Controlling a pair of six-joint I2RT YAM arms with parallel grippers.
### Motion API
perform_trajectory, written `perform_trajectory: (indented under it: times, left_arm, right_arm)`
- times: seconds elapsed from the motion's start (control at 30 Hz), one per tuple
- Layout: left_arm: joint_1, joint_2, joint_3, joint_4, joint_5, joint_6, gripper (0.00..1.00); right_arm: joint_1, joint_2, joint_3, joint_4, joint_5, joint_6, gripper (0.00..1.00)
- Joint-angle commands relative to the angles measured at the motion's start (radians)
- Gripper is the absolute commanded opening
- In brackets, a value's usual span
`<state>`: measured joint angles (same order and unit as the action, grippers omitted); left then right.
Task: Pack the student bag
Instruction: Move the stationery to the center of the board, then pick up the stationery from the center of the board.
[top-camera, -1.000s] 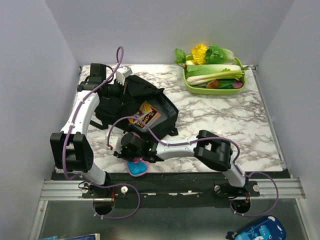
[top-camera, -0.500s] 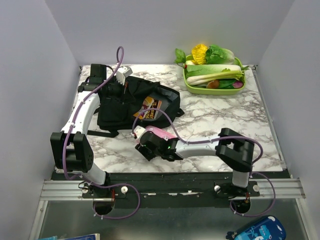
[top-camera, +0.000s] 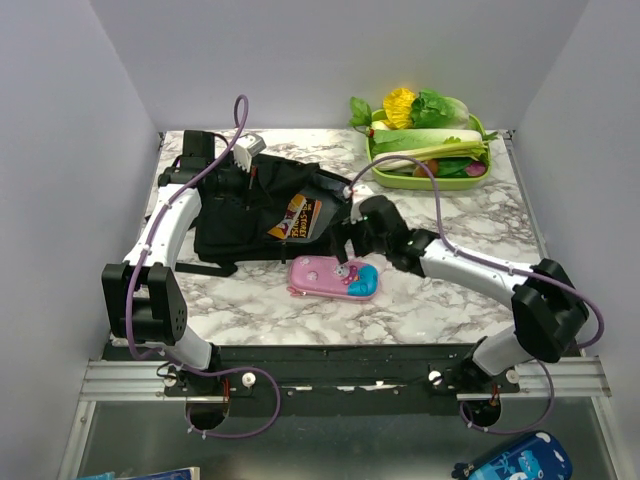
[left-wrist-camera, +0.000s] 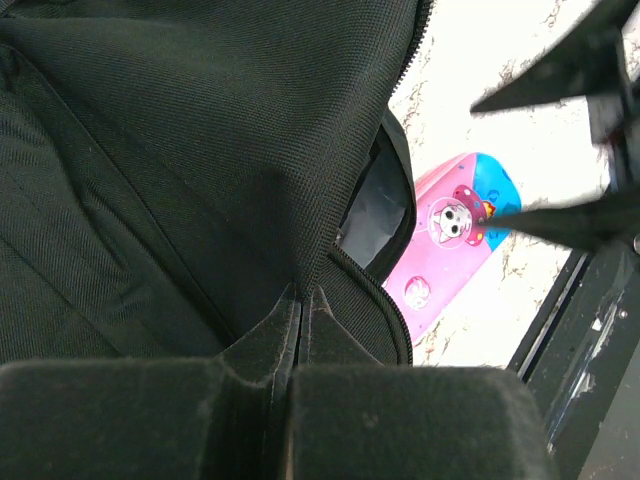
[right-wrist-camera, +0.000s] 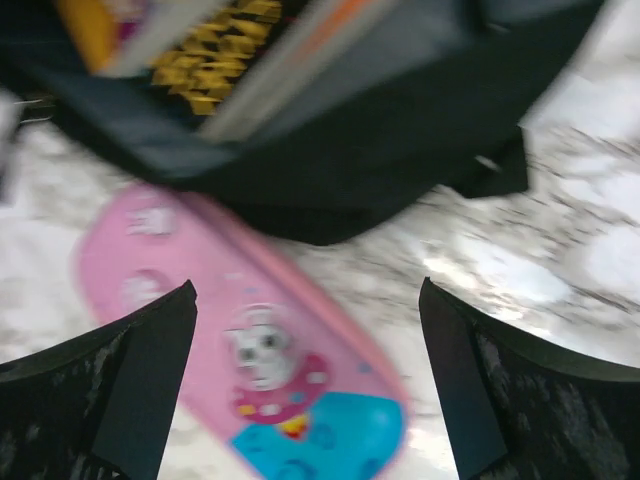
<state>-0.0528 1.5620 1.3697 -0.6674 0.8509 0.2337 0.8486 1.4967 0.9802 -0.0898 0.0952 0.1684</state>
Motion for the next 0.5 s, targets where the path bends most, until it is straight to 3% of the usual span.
perform_trajectory:
  times: [0.0, 0.13, 0.27, 0.47]
  left_arm:
    - [-0.002, -0.016, 0.002, -0.026, 0.050, -0.007, 0.00]
    - [-0.004, -0.014, 0.005, -0.032, 0.048, -0.007, 0.00]
    - [-0.005, -0.011, 0.008, -0.035, 0.043, -0.005, 0.00]
    - [-0.007, -0.010, 0.011, -0.035, 0.045, -0.007, 0.00]
  right_arm:
    - [-0.147, 0.051, -0.048, -0.027, -0.119, -0.020, 1.00]
    - [-0.236, 0.106, -0.054, 0.024, -0.236, -0.020, 1.00]
    - [-0.244, 0.137, -0.077, 0.071, -0.395, 0.012, 1.00]
    - [-0.244, 0.132, -0.167, 0.163, -0.508, 0.057, 1.00]
